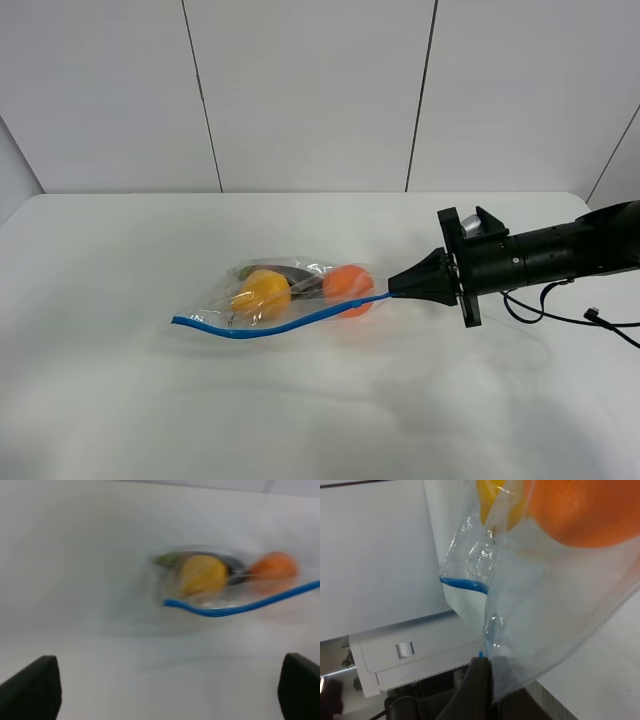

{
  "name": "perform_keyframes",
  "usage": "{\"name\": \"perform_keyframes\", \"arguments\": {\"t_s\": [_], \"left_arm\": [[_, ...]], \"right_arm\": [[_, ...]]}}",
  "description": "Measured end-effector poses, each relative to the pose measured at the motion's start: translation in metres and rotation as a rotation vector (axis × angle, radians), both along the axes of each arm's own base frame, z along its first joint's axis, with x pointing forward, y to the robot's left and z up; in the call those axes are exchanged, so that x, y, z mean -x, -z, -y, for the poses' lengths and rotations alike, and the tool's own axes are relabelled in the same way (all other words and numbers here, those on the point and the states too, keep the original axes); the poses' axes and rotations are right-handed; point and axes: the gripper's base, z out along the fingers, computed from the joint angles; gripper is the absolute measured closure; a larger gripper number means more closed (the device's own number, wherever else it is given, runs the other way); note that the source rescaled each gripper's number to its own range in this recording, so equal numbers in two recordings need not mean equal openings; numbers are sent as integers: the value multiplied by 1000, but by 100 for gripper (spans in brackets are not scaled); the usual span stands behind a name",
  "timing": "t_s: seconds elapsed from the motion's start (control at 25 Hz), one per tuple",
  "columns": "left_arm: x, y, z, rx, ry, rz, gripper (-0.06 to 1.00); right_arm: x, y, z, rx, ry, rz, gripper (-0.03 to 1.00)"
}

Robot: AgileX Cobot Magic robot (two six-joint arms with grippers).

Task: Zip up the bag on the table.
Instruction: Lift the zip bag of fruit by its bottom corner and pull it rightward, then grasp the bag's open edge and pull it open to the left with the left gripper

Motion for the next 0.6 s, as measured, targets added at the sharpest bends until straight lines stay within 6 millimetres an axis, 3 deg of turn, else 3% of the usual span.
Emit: {"name": "perform_keyframes", "arguments": {"t_s": [0.16,0.32,0.48,0.6], "left_arm": [[-41,-31,7,-28,96,-90,-5],[-99,-49,8,-94,158,-191,-5],[-150,-47,8,-341,330,-196,-5],[-175,-39,7,-586,483,-108,-5]], "right_arm": [[0,0,0,-1,-1,0,97],[0,0,0,-1,-1,0,97],[0,0,0,-1,-3,4,97],[0,0,0,0,-4,7,97]]}}
